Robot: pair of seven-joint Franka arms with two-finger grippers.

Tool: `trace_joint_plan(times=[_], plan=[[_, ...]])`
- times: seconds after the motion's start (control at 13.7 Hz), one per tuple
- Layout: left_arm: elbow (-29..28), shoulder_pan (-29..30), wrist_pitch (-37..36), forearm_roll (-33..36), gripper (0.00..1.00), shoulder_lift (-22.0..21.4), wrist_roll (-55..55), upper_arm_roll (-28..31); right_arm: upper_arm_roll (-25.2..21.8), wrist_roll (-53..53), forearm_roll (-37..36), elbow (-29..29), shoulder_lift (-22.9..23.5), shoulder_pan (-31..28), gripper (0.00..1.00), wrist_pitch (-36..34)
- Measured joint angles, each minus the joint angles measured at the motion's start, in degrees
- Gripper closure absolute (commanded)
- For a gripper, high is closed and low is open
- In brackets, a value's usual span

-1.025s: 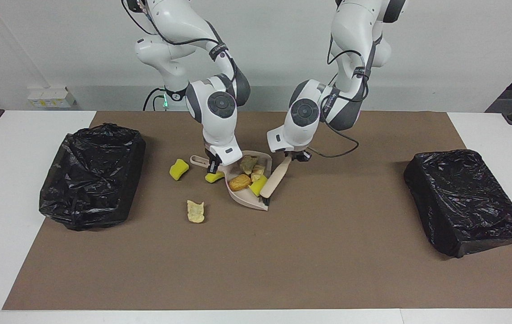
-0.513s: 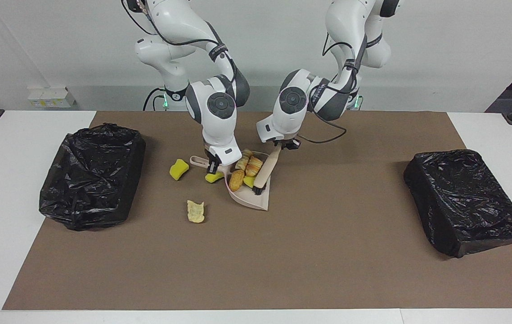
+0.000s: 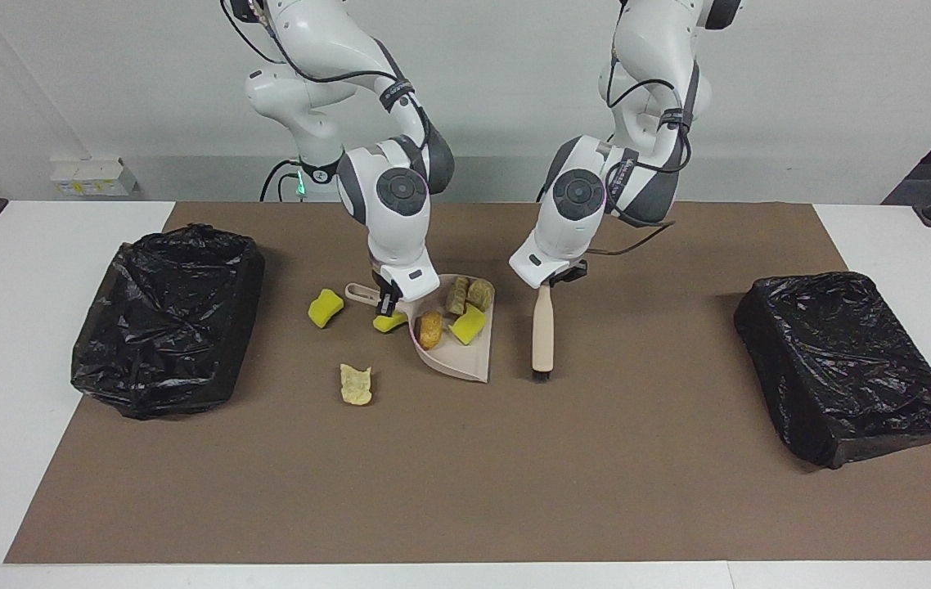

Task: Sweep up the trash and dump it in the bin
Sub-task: 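Sweep the yellow sponge and bread into the dustpan with the left gripper, then carry the loaded dustpan to the black bag with the right gripper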

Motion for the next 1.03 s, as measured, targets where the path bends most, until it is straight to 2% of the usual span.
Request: trace_joint_plan(times=[0.29,0.51,0.81,1.03], plan=[[-2.0,-0.2,0.0,0.1,1.0,-0.7,-1.6,-0.6,0.0,-1.2,1.1,0.1,0.0,-0.5,1.0,0.4],[-4.7,-0.1,-0.1,0.1,1.0,-2.7,-4.5,-0.3,-0.1,-8.6,6.6,0.3,-0.2,-3.9,1.0,1.0],[-4.9,2.4,-0.1,1.8,1.0,-3.9,-5.6,0.6,-0.2,-13.5,8.6,1.2,-0.6,-7.2,1.0,1.3],[-4.9,3.9,-0.1,2.4,1.0,-4.6,-5.6,0.8,-0.2,-15.2,13.0,2.9,-1.7,-9.2,1.0,0.7]])
